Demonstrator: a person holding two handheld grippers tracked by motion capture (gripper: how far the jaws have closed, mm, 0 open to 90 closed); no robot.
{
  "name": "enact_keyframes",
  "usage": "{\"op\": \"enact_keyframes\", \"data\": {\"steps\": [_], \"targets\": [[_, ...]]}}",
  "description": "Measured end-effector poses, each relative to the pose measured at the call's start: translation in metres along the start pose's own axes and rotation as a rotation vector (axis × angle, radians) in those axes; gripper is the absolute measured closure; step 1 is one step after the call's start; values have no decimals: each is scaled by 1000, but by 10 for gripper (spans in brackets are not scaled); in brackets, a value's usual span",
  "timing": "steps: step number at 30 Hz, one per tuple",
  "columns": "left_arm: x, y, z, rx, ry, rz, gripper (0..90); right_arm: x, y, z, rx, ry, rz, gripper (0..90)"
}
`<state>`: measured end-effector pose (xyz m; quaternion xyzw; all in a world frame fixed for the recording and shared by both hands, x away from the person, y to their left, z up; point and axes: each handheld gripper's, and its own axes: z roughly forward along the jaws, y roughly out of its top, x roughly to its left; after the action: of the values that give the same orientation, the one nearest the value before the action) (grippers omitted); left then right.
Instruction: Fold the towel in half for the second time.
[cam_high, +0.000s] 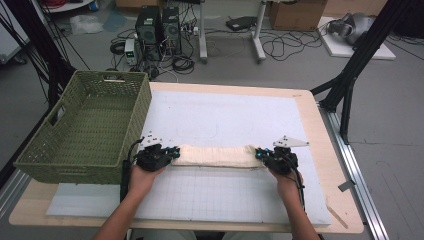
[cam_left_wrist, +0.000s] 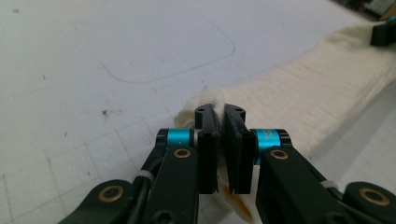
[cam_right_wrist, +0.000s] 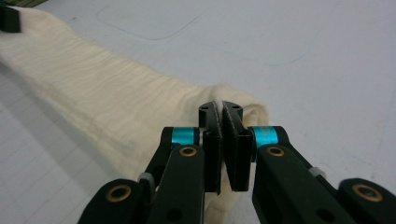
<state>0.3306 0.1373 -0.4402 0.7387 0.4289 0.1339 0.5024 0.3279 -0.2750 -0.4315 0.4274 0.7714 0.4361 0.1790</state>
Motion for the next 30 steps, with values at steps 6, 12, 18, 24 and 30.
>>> {"op": "enact_keyframes", "data": {"steps": [6, 12, 18, 24, 30], "targets": [[1, 0, 4, -10, 62, -24, 835, -4, 4, 13, -25, -43, 15, 870], [1, -5, 11, 51, 97, 20, 833, -9, 0, 28, 11, -68, 13, 869], [0, -4, 4, 42, 100, 37, 692, -11, 0, 26, 19, -75, -5, 784], [-5, 2, -13, -72, 64, 85, 597, -10, 7, -1, -88, -28, -3, 702], [-12, -1, -2, -23, 11, 127, 668, 1, 1, 7, -9, 87, -65, 677]]}}
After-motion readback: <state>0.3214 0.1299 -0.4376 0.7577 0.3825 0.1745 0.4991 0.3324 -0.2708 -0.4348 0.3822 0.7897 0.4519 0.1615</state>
